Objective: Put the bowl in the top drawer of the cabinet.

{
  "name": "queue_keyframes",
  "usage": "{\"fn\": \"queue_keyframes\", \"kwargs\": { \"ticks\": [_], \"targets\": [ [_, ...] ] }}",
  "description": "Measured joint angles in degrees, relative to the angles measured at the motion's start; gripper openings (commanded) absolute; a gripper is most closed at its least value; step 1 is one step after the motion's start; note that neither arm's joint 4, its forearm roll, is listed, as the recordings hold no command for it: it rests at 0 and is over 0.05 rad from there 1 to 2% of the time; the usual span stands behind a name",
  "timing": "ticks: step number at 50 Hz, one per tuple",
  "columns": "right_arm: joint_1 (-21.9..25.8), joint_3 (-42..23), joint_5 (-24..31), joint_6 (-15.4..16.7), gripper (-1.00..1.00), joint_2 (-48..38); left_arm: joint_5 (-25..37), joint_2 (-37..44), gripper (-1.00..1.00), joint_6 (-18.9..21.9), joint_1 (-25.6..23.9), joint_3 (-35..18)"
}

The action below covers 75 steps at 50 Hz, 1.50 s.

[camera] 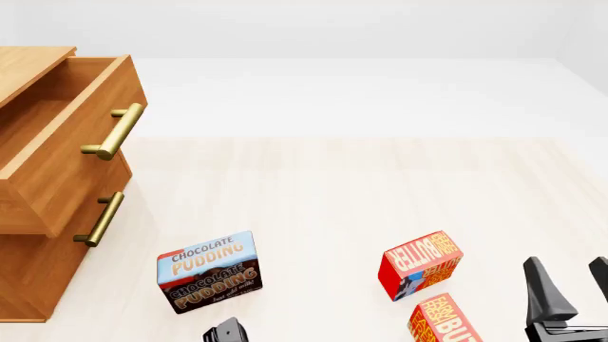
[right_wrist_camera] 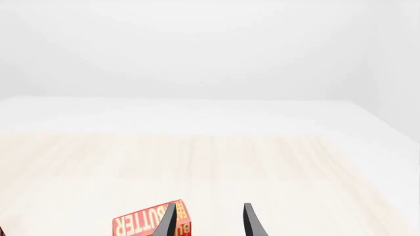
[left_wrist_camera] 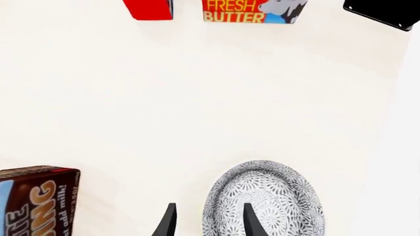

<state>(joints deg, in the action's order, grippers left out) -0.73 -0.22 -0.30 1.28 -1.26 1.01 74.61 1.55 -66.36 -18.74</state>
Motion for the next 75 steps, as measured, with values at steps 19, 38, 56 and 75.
{"fn": "queue_keyframes", "kwargs": {
  "ticks": [19,38,56,75],
  "targets": [
    [-0.1,0.0,-0.2,0.3,1.0,-0.4,-3.5,1.5,1.0,-1.1,-0.3,1.3],
    [-0.3,0.0,-0.4,0.6,1.0,-0.8,-6.8,2.4,1.0,-2.2,-0.3,2.8],
    [-0.3,0.0,-0.7,0.9,1.0,-1.2,-10.6,3.8,-1.0,-3.3,-0.1,4.3],
    [-0.1,0.0,-0.7,1.0,1.0,-1.3,-10.8,3.5,-1.0,-3.4,0.0,4.3]
  ]
}}
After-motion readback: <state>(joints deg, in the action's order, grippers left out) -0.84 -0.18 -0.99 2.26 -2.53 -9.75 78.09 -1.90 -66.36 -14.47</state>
